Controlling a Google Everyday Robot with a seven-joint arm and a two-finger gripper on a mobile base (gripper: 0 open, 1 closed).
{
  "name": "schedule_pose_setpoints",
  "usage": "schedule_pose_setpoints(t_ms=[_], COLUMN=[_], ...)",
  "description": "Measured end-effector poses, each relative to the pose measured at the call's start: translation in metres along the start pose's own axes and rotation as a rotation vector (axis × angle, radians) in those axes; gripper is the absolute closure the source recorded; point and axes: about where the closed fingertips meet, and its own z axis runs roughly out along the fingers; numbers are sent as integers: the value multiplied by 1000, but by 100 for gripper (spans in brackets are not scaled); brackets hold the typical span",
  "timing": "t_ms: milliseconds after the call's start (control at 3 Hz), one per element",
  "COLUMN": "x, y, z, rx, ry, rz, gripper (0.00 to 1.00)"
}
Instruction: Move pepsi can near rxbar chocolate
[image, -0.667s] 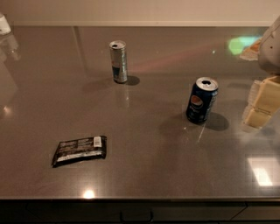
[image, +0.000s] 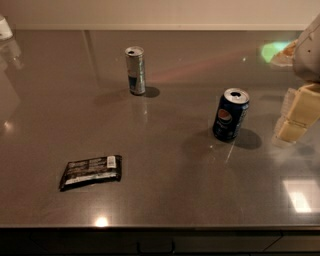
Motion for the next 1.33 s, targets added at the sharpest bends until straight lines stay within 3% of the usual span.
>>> schedule_pose_setpoints(t_ms=[333, 667, 1333], x=[-6, -16, -25], y=[-20, -37, -41], z=[12, 51, 81], rx=[0, -43, -81], ry=[-84, -200, -253], rz=[5, 44, 69], gripper=[0, 0, 0])
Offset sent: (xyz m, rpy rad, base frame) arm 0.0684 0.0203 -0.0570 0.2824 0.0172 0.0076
